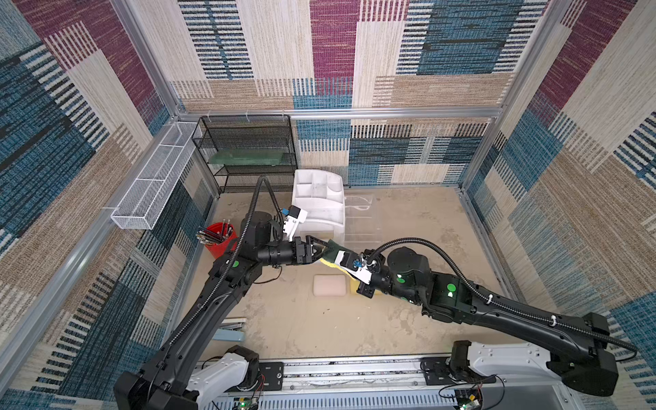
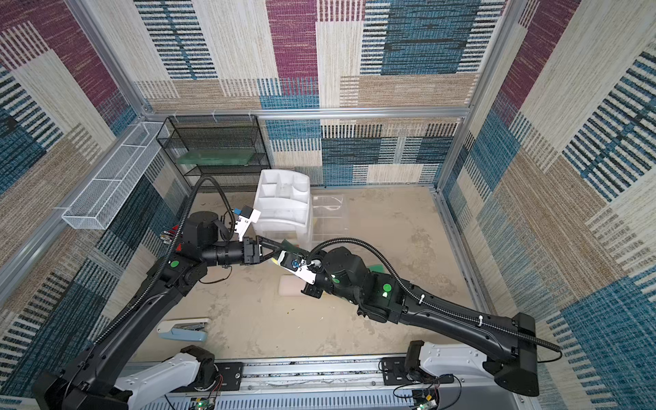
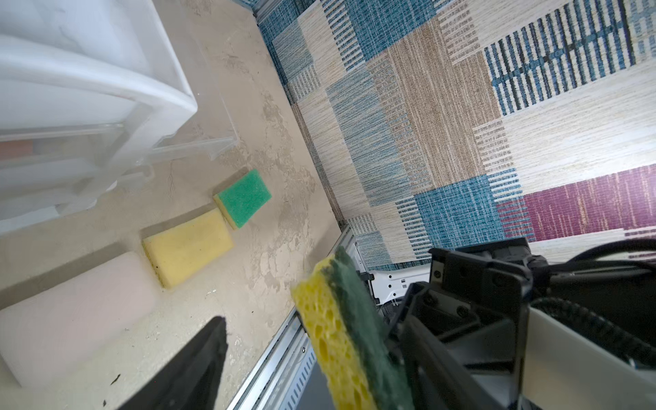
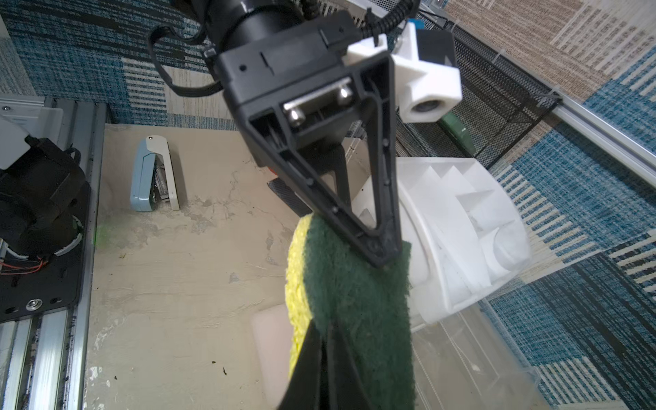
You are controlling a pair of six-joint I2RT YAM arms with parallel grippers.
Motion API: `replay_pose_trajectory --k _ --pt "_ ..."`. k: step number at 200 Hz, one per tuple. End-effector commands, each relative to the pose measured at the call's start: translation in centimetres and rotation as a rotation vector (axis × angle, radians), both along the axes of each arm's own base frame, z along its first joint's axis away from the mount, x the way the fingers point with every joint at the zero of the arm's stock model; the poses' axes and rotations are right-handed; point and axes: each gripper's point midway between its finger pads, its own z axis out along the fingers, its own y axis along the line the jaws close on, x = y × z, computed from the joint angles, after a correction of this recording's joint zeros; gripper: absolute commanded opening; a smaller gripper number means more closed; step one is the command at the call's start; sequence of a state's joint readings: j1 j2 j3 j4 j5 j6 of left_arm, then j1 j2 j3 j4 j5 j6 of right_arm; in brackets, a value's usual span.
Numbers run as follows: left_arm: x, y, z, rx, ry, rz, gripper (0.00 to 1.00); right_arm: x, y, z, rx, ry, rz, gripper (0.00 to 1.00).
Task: Take the sponge out of the drawer
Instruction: Pick up the sponge from the drawer.
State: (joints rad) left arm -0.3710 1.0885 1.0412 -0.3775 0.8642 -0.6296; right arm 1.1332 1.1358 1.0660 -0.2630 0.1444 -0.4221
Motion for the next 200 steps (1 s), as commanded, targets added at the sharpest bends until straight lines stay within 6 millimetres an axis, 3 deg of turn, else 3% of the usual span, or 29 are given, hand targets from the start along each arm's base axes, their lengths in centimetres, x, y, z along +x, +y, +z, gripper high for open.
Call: replay_pose_trajectory --k 1,25,47,64,84,109,122,143,164,186,200 --pt "-0.3 -0.6 1.0 -0.059 -0.002 -0.055 0.62 0.8 0.0 -0.3 -0.041 -0.030 -0.032 0.01" --pt "-0.5 -0.9 0.9 -0.073 0.015 -0.082 0.20 1.9 0.0 -0.6 -0.059 -0.052 -0.091 0.01" --pt "-0.3 -1.0 0.5 -0.068 0.035 -0.083 0.00 2.5 0.5 -0.6 -0.060 -0.062 -0.104 0.02" --pt "-0.2 -1.1 0.2 -0.063 0.043 -0.082 0.00 2.9 0.6 -0.5 -0.047 -0.060 -0.126 0.04" --pt "0.0 -0.8 0.1 -0.042 0.034 -0.061 0.00 4.0 0.2 0.2 0.015 -0.038 -0.213 0.19" --pt "0.2 0.0 0.0 0.000 0.000 -0.009 0.00 5.3 -0.6 1.0 0.095 -0.003 -0.277 0.52" --pt "0.3 0.5 0.2 0.020 -0.024 0.022 0.00 5.9 -1.2 1.8 0.161 0.036 -0.298 0.57" --pt "0.7 1.6 0.5 0.045 -0.059 0.081 0.00 6.8 -2.3 3.4 0.304 0.156 -0.273 0.85" --pt "1.1 2.7 0.7 0.056 -0.087 0.141 0.00 7.6 -4.3 5.4 0.502 0.289 -0.242 0.91" --pt "1.4 3.4 1.0 0.056 -0.105 0.176 0.00 8.0 -6.7 6.2 0.652 0.386 -0.209 1.00" --pt "1.4 3.7 1.2 0.053 -0.117 0.190 0.00 7.7 -7.5 6.0 0.693 0.433 -0.173 0.96"
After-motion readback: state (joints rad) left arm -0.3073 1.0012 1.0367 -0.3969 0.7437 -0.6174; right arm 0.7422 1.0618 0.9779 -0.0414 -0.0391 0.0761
